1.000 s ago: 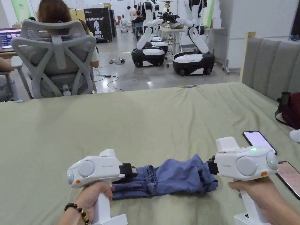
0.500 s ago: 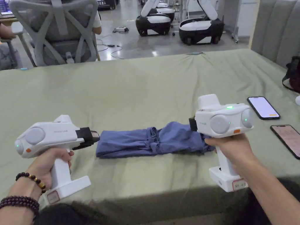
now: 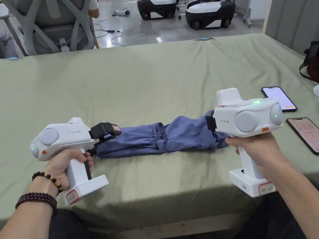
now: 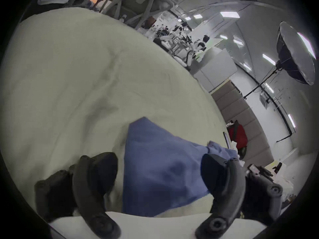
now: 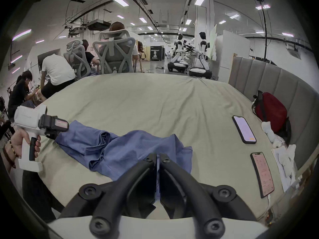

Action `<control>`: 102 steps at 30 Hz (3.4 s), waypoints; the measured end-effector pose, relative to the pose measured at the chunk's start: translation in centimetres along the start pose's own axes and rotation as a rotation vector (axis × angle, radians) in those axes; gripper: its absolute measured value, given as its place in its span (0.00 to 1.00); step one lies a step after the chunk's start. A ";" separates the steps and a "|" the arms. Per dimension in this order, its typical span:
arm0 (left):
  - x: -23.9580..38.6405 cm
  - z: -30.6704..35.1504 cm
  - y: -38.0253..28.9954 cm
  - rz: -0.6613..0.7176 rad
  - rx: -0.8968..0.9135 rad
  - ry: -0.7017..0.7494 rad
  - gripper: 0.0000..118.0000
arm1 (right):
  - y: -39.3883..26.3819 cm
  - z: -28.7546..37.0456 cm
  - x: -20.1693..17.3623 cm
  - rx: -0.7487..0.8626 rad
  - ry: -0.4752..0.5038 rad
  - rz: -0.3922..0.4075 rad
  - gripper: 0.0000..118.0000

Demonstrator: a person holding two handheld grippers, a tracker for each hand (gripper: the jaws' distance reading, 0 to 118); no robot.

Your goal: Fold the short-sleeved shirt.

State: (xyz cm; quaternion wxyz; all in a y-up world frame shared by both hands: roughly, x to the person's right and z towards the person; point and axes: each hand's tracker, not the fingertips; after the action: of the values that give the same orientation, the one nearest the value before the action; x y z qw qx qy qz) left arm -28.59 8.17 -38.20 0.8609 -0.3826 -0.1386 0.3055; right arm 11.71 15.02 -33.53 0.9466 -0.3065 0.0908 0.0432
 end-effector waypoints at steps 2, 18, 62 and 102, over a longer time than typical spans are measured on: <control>0.8 -0.4 -0.4 -0.074 0.011 0.038 0.33 | 0.0 0.1 0.0 0.001 0.000 -0.002 0.03; -6.3 10.5 3.4 -0.070 0.155 0.253 0.13 | 0.4 0.0 -0.3 0.006 0.027 0.006 0.03; 14.4 0.5 -1.7 -0.515 -0.033 -0.164 0.00 | -2.0 1.1 -0.4 -0.017 0.088 -0.009 0.05; 3.7 -0.9 -2.9 -0.145 -0.005 -0.074 0.95 | -1.4 -10.7 -7.1 -0.085 0.240 -0.046 0.02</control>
State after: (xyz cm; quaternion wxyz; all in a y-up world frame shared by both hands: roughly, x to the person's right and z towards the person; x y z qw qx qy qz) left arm -24.09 8.50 -36.67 0.8741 -0.3622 -0.1985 0.2557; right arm 3.36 7.45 -39.83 0.9158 -0.3512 0.1945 -0.0117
